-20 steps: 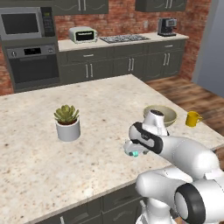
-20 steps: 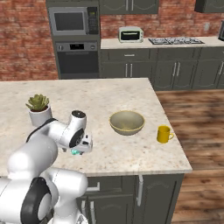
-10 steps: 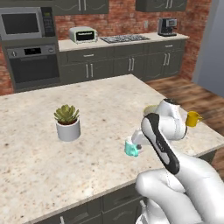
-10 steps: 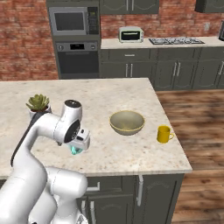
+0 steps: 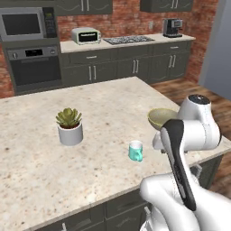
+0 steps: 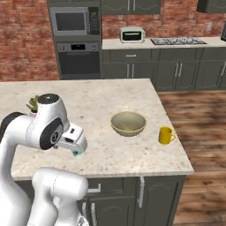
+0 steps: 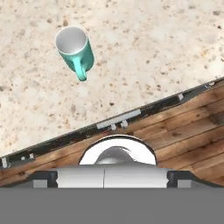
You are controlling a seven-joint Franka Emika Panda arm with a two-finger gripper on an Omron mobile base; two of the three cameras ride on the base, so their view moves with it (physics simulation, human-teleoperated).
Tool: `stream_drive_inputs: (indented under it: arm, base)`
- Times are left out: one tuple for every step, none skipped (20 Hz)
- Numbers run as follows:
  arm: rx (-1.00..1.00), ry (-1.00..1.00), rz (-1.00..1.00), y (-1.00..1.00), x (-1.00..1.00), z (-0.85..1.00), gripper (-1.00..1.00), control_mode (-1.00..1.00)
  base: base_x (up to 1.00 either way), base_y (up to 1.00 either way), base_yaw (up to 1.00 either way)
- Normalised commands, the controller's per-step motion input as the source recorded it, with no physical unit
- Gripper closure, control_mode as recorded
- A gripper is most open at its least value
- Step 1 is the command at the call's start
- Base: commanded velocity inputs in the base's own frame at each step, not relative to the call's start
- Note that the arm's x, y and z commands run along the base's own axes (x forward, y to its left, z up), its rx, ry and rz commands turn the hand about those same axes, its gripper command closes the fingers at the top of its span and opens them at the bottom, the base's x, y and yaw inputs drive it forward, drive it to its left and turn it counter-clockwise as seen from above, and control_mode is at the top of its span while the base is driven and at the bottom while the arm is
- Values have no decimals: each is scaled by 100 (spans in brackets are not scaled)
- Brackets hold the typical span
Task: Clear the mugs and bowl far away from the sink.
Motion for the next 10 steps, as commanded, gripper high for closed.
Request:
stream_drive_inputs:
  arm:
    - [-35, 0, -1, -23, -42, 81, -100, -100]
    - [-36, 0, 0, -22, -41, 79, -100, -100]
    - [-33, 0, 0, -29, -37, 79, -100, -100]
    - [-25, -4, 0, -26, -41, 71, -100, -100]
    - [-18, -13, 0, -26, -45, 64, -100, -100]
    - [-11, -21, 0, -23, -54, 62, -100, -100]
    - [-7, -25, 0, -19, -64, 56, -100, -100]
    - [-3, -25, 1, -19, -64, 54, -100, -100]
    - [-2, -26, 1, -19, -69, 56, -100, -100]
    - [-2, -28, 1, -14, -71, 61, -100, -100]
  base:
    - [0, 0, 0]
    - [0, 0, 0]
    - [0, 0, 0]
    - [0, 0, 0]
    - [0, 0, 0]
    - [0, 0, 0]
    - [0, 0, 0]
    - [0, 0, 0]
    - [0, 0, 0]
    - [0, 0, 0]
